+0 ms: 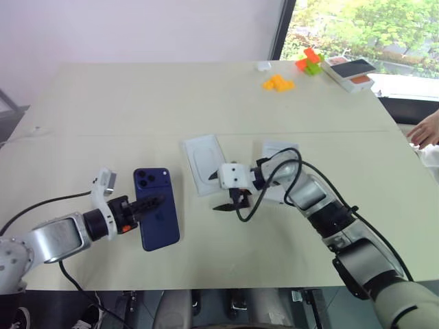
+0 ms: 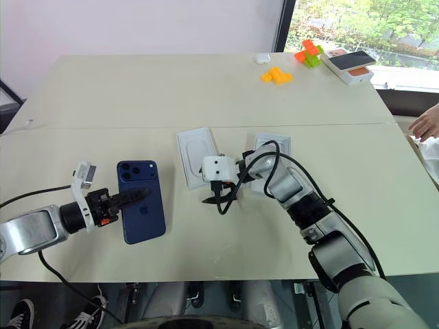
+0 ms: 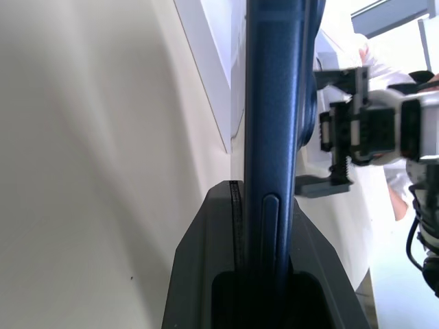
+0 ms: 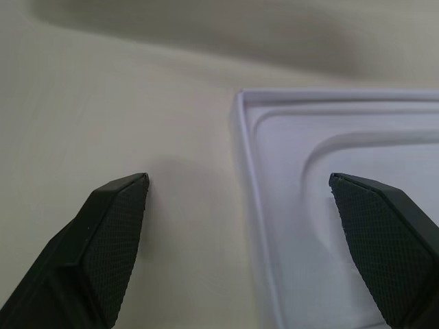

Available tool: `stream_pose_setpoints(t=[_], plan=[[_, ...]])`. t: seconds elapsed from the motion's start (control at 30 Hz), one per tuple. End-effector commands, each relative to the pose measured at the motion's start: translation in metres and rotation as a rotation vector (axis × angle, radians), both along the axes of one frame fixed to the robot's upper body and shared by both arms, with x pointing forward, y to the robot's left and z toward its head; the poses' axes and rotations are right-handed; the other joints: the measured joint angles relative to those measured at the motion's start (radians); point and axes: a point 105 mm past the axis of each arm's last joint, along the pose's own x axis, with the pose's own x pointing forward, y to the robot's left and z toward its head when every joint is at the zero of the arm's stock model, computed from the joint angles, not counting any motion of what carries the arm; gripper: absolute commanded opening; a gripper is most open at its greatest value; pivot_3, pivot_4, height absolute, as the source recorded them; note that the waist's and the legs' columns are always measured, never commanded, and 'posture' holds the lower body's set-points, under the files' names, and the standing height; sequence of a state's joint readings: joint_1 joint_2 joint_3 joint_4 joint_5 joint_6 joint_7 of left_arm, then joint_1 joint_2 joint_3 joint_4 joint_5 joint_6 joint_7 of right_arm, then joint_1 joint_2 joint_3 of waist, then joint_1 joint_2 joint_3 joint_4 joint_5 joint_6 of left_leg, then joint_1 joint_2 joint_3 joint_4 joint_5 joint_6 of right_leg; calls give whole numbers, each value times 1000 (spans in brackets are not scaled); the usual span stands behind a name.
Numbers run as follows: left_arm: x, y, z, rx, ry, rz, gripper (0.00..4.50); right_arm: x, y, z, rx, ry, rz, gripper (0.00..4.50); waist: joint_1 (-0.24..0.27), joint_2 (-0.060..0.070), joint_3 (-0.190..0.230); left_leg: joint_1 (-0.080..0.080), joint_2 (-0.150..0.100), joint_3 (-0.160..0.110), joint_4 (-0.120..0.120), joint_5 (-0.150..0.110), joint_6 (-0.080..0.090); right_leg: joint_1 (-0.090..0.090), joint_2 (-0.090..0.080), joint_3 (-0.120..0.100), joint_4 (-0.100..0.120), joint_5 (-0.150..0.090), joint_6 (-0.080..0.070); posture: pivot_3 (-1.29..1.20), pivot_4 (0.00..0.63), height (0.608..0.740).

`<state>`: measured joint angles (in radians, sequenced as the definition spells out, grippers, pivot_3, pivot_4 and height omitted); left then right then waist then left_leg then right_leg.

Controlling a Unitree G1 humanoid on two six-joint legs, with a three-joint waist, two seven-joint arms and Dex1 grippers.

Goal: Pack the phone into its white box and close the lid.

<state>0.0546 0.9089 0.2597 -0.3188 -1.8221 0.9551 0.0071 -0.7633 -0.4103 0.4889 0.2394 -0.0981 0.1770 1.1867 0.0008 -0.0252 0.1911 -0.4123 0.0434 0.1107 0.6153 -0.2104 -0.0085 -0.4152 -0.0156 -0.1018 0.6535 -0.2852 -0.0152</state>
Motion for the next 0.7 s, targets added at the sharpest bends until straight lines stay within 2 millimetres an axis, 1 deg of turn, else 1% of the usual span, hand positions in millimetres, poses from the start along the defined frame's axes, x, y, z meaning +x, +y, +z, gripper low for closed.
stream_pose_setpoints(t=[0.03, 0.1, 0.13, 0.17, 0.27, 0.43, 0.47, 0.53, 0.57, 0.6, 0.7], plan=[[2, -1, 16, -28, -62, 0, 0, 4, 3, 4, -15, 14, -19, 4421, 1, 0, 0, 0, 0, 0, 0, 0, 0, 0, 0, 0, 0, 0, 0, 0, 150, 737], [2, -3, 15, -30, -61, 2, 0, 6, 4, 4, -24, 15, -26, 4421, 0, 0, 0, 0, 0, 0, 0, 0, 0, 0, 0, 0, 0, 0, 0, 0, 150, 737], [2, -3, 15, -31, -61, 3, 0, 7, 4, 3, -30, 12, -28, 3914, 0, 0, 0, 0, 0, 0, 0, 0, 0, 0, 0, 0, 0, 0, 0, 0, 150, 737], [2, -4, 15, -31, -61, 4, 0, 8, 4, 3, -40, 1, -24, 3623, -1, 0, 0, 0, 0, 0, 0, 0, 0, 0, 0, 0, 0, 0, 0, 0, 150, 737], [3, -6, 17, -31, -64, 3, 0, 11, 4, 2, -52, -19, -27, 2214, -2, 0, 0, 0, 0, 0, 0, 0, 0, 0, 0, 0, 0, 0, 0, 0, 150, 737], [6, -7, 21, -35, -73, 13, 0, 13, 3, 1, -54, -14, -34, 2214, -9, 0, 0, 0, 0, 0, 0, 0, 0, 1, 0, 0, 0, 0, 0, 0, 150, 737], [7, -7, 21, -32, -73, 15, 0, 14, 3, 1, -50, -12, -44, 1979, -10, 0, 0, 0, 0, 0, 0, 0, 0, 1, 0, 0, 0, 0, 0, 0, 150, 737], [8, -9, 22, -40, -77, 16, 0, 14, 3, 1, -50, -17, -44, 1366, -11, 0, 0, 0, 0, 0, 0, 0, 0, 1, 0, 0, 0, 0, 0, 0, 150, 737], [8, -10, 22, -40, -77, 15, 0, 14, 2, 1, -50, -17, -50, 903, -11, -1, 0, 0, 0, 0, 0, 0, 0, 1, 0, 0, 0, 0, 0, 0, 150, 737], [8, -10, 23, -39, -78, 15, 0, 14, 1, 0, -52, -19, -54, 556, -11, -1, 0, 1, 0, 0, 0, 0, 0, 1, 0, 0, 0, 0, 0, 0, 150, 737], [9, -10, 24, -39, -80, 18, 0, 13, -2, 1, -37, -10, -64, 556, -12, -1, 0, 2, 0, 0, 1, 1, 0, 2, 0, 0, 0, 0, 0, 0, 150, 737]])
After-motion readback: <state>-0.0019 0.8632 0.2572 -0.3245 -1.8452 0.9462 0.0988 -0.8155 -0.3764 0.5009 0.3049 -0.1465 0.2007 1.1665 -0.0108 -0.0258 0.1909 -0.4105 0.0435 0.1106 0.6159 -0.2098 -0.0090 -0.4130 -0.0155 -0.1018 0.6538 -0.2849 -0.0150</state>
